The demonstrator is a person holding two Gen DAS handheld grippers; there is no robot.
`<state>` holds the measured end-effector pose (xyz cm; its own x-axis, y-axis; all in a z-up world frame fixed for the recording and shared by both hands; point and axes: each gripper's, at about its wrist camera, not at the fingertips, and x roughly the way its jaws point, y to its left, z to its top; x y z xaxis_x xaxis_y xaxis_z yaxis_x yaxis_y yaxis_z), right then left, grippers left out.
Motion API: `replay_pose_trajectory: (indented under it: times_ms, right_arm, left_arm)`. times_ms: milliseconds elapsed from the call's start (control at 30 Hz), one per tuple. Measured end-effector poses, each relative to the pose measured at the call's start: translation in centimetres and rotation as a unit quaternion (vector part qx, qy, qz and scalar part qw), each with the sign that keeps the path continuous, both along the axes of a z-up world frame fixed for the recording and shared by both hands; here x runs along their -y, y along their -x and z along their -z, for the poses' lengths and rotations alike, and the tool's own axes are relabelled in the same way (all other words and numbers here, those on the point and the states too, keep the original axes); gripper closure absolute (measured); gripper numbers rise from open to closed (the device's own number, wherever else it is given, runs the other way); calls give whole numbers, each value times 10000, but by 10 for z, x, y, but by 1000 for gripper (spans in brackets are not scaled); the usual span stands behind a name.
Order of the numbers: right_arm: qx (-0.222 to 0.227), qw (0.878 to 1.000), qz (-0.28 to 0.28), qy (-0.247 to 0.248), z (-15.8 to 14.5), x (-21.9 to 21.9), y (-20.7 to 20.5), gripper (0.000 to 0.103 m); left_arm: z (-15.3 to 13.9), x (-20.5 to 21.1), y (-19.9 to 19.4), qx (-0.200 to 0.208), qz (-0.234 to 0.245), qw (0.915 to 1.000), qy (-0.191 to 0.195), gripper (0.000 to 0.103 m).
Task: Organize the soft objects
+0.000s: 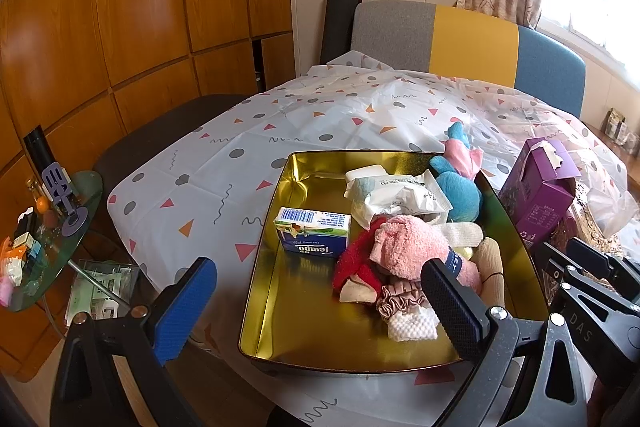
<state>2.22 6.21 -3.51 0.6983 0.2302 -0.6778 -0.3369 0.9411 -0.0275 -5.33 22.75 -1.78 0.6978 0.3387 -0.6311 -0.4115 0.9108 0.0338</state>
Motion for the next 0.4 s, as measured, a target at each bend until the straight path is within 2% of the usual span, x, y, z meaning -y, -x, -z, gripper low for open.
replay_pose_trajectory:
  times_ms: [133,267,367,400]
  right_arm:
    - [-9,10000,1,7,1,1,1,63]
    - [9,10000,-3,6,1,2,2,63]
    - [159,9998,7,-81,-5,5,5,63]
    - [231,9996,3,-136,-8,8,6,63]
  left_arm:
    - [1,2,2,64,31,10000,-36,0]
    - [0,4,3,139,115,9998,-32,8]
    - [1,3,2,108,121,9999,34,8]
    - [1,2,0,70,173,9998,99,4]
